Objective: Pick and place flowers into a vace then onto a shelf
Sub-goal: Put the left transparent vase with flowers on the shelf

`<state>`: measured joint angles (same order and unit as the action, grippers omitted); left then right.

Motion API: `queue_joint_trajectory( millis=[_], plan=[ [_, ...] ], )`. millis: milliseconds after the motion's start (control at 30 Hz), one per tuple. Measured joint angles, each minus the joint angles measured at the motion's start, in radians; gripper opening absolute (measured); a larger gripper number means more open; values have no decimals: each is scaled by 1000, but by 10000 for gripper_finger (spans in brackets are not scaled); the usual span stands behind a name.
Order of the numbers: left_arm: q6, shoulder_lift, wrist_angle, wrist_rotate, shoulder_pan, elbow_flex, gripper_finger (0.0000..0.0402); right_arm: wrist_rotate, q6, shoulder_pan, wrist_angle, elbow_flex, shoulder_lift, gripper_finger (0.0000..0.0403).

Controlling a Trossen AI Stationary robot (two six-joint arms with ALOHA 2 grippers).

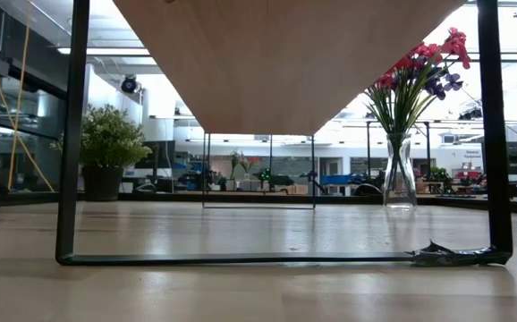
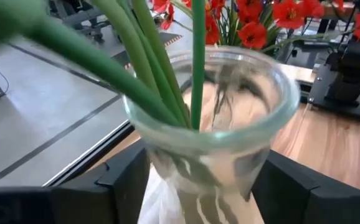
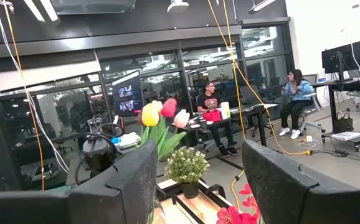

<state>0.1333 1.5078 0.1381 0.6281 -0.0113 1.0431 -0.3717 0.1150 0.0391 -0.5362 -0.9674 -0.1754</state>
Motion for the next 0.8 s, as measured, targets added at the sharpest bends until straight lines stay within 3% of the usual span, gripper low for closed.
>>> queue_joint_trajectory(
  millis=[300, 800],
  plan=[
    [2, 0, -35, 0, -2, 0, 310, 0, 0, 0, 0, 0, 0, 222],
    [2, 0, -36, 1, -2, 0, 308, 4, 0, 0, 0, 0, 0, 222]
  ],
)
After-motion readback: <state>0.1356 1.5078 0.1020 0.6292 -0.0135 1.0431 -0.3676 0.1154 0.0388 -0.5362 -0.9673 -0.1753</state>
